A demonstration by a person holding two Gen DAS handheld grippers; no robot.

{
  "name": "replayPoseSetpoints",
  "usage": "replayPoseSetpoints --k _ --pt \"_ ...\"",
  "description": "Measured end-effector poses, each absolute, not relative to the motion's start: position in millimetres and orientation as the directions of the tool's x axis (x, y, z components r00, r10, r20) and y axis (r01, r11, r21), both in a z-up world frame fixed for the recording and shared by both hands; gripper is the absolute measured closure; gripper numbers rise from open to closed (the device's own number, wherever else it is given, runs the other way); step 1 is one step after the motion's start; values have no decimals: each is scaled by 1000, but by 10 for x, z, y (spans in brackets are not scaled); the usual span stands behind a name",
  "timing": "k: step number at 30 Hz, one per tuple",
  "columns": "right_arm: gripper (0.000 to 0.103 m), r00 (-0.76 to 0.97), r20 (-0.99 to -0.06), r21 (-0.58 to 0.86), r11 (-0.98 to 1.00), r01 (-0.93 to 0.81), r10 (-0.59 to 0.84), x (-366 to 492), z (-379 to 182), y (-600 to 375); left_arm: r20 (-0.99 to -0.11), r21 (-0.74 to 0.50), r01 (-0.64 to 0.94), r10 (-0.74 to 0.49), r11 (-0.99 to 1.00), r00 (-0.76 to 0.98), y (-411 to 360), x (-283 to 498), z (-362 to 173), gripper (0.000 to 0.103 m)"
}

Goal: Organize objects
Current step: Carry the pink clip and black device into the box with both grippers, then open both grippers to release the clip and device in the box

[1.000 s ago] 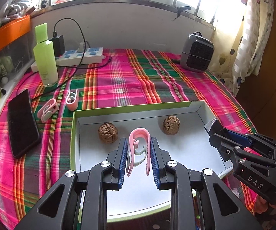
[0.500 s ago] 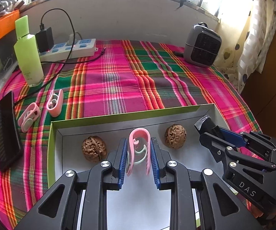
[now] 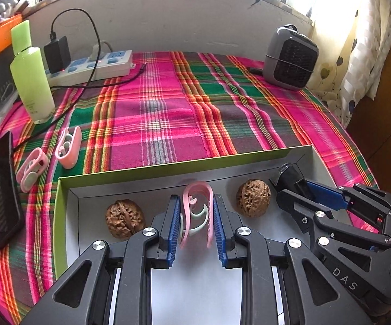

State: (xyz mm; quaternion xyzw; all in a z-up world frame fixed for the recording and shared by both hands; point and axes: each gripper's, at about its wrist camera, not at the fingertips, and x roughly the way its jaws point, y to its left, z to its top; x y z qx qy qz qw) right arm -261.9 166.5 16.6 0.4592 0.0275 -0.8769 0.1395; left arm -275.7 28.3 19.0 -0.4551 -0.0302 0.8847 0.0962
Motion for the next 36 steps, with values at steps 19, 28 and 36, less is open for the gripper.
replayPoseSetpoints --k 19,28,36 --pt "74 -542 -813 67 -960 273 -211 -2645 151 1627 -805 -140 -138 194 -980 -561 268 -2789 160 81" --pt "74 -545 -813 63 -961 270 -207 -2633 151 1632 -805 -142 -135 194 -981 -561 284 -2788 167 76" --pt "74 -550 -811 55 -962 267 -199 -2612 149 1638 -806 -131 -138 186 -982 -561 271 -2756 163 66"
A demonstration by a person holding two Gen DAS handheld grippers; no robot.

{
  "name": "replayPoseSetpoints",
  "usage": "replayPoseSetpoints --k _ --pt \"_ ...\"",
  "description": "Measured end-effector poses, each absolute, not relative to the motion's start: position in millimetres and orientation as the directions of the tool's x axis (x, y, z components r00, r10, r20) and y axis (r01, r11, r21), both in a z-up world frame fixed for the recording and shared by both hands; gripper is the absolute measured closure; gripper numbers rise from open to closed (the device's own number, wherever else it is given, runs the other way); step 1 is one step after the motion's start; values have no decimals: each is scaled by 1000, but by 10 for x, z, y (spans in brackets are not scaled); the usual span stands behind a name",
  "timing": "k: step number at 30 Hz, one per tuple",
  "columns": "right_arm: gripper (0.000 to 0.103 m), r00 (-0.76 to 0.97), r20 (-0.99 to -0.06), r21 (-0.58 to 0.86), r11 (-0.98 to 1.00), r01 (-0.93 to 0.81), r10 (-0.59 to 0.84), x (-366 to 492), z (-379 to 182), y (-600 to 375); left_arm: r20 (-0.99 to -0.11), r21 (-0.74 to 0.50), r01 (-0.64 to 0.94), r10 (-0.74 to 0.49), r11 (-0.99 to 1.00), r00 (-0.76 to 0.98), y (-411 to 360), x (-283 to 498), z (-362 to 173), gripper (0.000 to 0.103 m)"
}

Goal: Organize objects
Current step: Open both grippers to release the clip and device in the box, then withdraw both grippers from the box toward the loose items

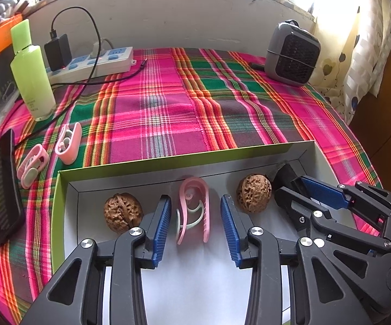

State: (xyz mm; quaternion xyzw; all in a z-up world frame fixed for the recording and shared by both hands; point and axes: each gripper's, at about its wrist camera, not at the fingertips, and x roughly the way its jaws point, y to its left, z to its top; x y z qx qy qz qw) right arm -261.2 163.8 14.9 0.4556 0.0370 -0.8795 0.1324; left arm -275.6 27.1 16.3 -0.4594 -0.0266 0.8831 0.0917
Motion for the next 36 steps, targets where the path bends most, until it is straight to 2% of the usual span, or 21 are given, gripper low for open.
replayPoseSetpoints --k 4,11,23,36 --pt "74 -551 -811 53 -963 264 -196 -2578 154 1642 -801 -110 -128 164 -986 -575 278 -2706 205 65" --pt "64 -561 -803 60 -964 260 -201 -2505 190 1674 -794 -105 -120 156 -987 -587 251 -2588 256 63" --pt "56 -601 -774 51 -966 252 -198 -2302 315 1707 -775 -98 -108 144 -989 -615 238 -2383 384 63" --pt "56 -634 -744 60 -967 247 -208 -1974 456 1723 -746 -105 -97 143 -990 -650 187 -2034 521 63"
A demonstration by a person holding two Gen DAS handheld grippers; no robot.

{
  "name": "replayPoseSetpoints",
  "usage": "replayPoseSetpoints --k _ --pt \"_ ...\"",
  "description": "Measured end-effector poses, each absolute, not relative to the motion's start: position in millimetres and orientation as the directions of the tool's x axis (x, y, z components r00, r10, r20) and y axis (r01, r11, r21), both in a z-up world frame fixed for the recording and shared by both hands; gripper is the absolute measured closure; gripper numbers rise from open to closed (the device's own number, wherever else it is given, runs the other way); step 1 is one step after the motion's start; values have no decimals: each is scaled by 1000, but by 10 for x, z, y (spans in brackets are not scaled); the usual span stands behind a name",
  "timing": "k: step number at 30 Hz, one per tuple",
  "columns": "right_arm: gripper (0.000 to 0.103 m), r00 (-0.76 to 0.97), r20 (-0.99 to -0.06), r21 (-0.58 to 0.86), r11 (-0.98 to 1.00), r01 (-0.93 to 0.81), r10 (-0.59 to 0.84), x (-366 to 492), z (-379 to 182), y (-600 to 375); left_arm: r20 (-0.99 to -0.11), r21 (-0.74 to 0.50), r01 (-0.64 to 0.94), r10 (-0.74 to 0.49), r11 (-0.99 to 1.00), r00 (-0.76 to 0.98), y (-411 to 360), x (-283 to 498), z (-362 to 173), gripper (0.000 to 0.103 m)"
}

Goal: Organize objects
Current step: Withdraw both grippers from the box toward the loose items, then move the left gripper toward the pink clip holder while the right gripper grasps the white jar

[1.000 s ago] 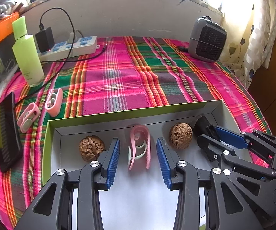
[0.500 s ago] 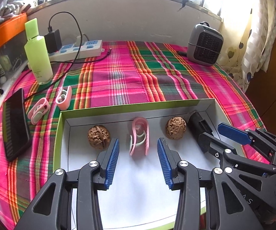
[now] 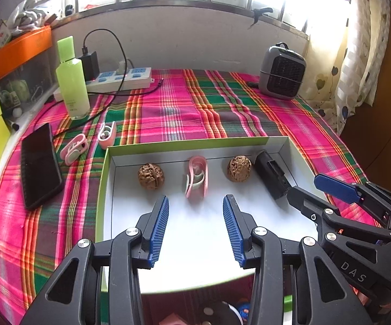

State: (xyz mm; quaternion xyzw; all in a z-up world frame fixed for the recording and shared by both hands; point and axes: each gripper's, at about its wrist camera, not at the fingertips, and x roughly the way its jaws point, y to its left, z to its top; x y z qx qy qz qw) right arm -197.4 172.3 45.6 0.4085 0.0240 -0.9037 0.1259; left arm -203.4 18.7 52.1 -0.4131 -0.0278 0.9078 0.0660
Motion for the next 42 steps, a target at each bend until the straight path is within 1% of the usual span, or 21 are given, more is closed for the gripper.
replayPoseSetpoints --k 18,26,37,42 --pt "56 -687 -695 48 -967 248 -211 -1403 579 1702 -708 -67 -74 100 -995 -699 103 -1466 597 63" --pt "56 -702 -682 43 -970 241 -205 -1178 573 1738 -694 -93 -66 113 -993 -711 7 -1246 604 63" --pt "56 -704 -681 53 -973 223 -199 -949 519 1859 -700 -117 -48 117 -992 -705 -178 -1003 507 62" --pt "56 -698 -688 65 -975 213 -199 -890 466 1902 -696 -134 -61 138 -989 -705 -201 -930 483 60"
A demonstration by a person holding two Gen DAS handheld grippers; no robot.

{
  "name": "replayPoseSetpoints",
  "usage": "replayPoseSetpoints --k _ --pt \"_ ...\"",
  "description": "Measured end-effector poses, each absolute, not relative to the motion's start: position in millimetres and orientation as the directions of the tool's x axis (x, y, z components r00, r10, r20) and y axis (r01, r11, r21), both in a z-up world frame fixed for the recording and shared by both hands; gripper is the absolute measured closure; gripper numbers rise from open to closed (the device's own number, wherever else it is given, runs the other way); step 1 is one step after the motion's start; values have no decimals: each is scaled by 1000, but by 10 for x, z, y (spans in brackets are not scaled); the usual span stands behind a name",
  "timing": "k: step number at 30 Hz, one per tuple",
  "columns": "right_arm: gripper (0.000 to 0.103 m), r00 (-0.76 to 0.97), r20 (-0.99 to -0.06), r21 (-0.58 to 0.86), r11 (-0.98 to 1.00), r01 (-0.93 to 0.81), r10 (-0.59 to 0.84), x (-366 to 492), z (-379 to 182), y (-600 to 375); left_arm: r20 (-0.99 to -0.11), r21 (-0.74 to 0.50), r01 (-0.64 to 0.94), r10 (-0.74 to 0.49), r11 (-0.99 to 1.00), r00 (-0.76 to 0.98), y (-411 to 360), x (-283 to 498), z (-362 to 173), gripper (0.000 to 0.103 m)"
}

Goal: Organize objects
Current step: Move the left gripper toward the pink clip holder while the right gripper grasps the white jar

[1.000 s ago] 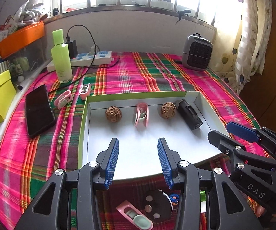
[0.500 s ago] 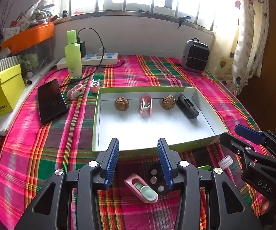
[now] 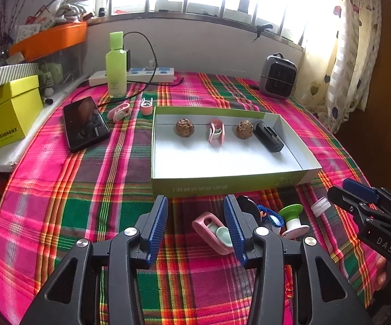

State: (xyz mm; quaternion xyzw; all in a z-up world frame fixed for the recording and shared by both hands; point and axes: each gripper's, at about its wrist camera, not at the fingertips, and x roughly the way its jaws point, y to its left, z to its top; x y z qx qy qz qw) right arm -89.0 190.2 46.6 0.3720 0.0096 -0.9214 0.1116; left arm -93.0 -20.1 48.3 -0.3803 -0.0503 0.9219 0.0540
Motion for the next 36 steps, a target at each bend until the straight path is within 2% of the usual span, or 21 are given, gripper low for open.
replayPoseSetpoints --k 19,36 --pt "56 -664 -716 95 -973 212 -215 -792 286 1970 -740 -186 -106 210 -977 -639 -150 -892 233 57" --pt "56 -632 -752 81 -978 195 -188 -970 127 1969 -739 -188 -96 205 -977 -641 -195 -938 209 55"
